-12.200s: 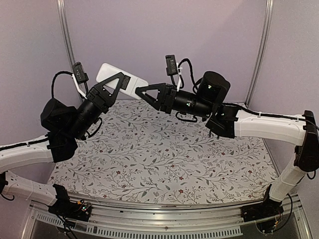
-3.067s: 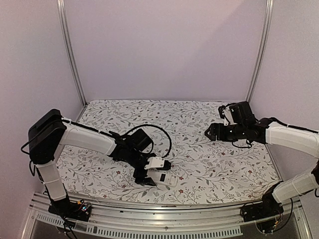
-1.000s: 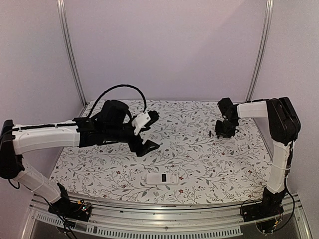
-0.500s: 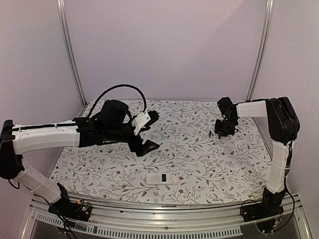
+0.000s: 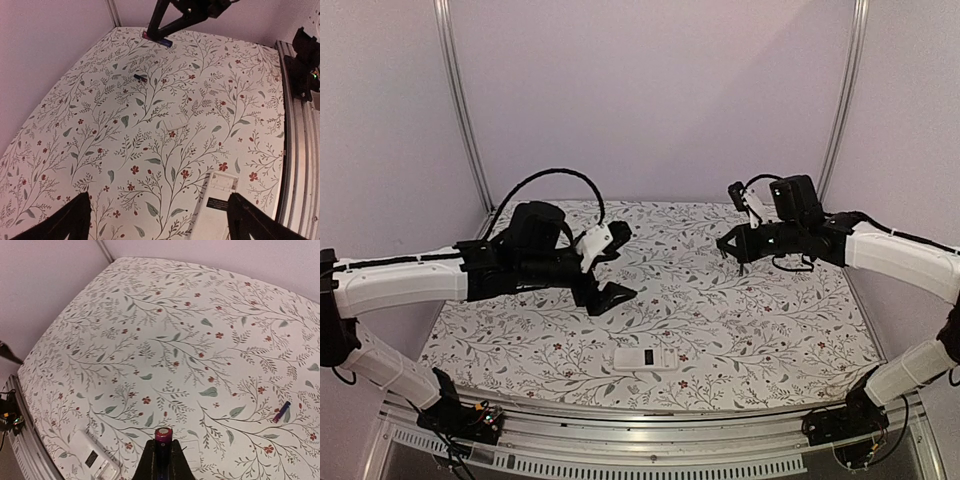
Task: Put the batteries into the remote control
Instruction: Adjust the remote control without batteries at the center of the board.
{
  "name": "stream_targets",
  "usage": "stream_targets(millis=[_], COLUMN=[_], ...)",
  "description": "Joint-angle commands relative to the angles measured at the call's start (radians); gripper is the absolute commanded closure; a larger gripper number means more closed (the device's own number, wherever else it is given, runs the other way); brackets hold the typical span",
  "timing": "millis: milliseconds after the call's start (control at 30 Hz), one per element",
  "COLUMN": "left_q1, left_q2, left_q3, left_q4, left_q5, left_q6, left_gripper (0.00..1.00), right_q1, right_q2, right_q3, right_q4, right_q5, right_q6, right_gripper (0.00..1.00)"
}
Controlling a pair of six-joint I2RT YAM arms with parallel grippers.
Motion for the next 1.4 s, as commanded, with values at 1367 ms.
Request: stream_targets(millis=[1367], left_q1=[-0.221], left_q2=[0.412], left_q3=[-0.097], left_q4=[-0.046], left_q5=[-0.029], left_q6=[0.101], left_gripper=[0.21], right_q1=[0.284], right_q2=[-0.204], right_q3=[-0.207], right_q4=[-0.065], right_q5=[-0.086], right_q6=[0.135], right_gripper=[1.0])
